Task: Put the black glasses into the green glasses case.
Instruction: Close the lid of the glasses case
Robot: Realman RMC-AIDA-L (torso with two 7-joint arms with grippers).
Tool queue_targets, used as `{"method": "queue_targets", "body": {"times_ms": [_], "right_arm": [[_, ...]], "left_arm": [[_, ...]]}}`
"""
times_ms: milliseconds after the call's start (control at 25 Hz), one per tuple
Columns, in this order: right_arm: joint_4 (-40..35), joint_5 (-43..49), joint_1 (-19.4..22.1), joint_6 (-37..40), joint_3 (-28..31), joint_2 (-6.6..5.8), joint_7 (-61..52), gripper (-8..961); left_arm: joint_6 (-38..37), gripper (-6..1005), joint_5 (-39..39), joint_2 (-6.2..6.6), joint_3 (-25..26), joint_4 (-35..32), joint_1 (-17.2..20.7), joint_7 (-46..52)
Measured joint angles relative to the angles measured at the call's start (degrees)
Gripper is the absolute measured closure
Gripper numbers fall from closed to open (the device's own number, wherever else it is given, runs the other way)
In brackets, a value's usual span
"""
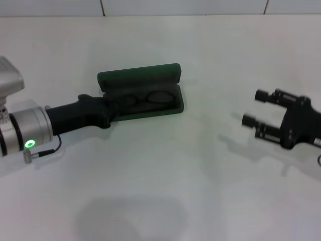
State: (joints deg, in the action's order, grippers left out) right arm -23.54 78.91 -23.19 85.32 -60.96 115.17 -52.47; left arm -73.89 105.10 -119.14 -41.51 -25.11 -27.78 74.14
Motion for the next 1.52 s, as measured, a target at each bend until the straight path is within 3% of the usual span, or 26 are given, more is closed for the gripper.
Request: {"method": "queue_targets", "body": {"times_ms": [240, 440, 560, 1240, 1520], "right_arm": [[1.84, 3.26, -0.49, -0.16, -0.43, 0.24, 0.8, 348], [2.01, 3.78, -0.23, -0.16, -0.68, 0.28, 0.9, 124], [2.4, 4.11, -0.26, -0.16, -0.69, 0.35, 0.94, 67], [2.71, 4.19, -0.54, 0.67, -2.25, 0.49, 0.75, 67], [2.64, 4.16, -0.28, 0.73, -2.04, 0.35, 0.73, 67]], "left_arm": [[6.61, 995, 0.03, -0.23, -0.17, 0.11, -1.72, 0.9], [10.96, 995, 0.13, -0.38, -0.36, 0.39, -2.7, 0.99], [13.32, 995, -0.38, -0.49, -0.15, 0.75, -2.91, 1.01], [19.68, 996, -5.78, -0.56, -0.28, 0.94, -3.41, 0.71], [8.16, 996, -0.79, 0.65, -3.46, -2.0, -1.5, 10.38]]}}
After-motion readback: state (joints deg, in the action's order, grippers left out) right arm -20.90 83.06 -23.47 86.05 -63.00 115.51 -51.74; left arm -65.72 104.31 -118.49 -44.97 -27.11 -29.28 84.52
